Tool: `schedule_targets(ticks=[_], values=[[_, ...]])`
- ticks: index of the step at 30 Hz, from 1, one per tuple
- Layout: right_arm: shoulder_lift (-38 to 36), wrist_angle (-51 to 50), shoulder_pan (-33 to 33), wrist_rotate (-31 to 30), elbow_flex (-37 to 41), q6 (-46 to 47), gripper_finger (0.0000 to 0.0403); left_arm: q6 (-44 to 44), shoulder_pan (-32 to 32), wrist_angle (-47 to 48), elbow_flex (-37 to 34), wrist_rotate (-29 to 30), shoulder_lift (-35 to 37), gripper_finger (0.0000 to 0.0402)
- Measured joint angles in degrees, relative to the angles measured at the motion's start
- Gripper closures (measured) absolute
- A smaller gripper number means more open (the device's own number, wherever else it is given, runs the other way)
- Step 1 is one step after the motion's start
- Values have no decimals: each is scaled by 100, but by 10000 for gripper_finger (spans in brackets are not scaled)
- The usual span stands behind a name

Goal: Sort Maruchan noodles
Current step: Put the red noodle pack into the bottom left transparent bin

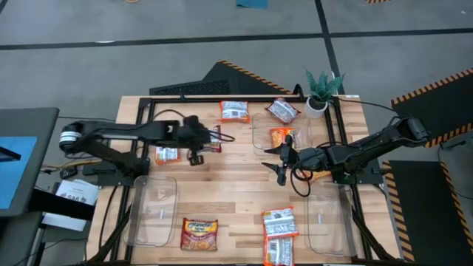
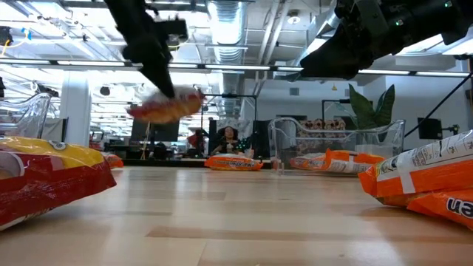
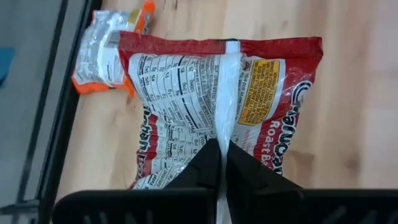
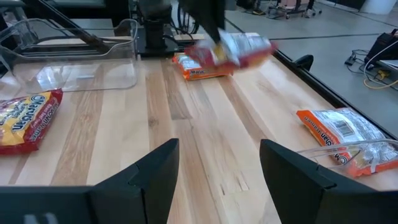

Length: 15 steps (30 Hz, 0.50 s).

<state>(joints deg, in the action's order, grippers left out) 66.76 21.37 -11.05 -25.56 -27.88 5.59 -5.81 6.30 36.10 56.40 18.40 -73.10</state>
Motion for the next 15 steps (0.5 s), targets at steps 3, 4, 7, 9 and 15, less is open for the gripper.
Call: schedule_targets(ticks=[3,4,7,9,15], values=[[-2,8,1,0,1,0,155,400,-372,483,12,-124,561,401],[-1,7,4,0,0,0,155,539,-525,698,40,-336,727,401],[-2,7,24,0,0,0,155,1128,-1135,1408,224,-925,1076,401],[0,11,36,0,2,23,155,1532,-1650,1724,368,-1165,1210,401],[-2,-2,70,2,0,43,155,3531,-3226,1969,619,-1815,1306,401]])
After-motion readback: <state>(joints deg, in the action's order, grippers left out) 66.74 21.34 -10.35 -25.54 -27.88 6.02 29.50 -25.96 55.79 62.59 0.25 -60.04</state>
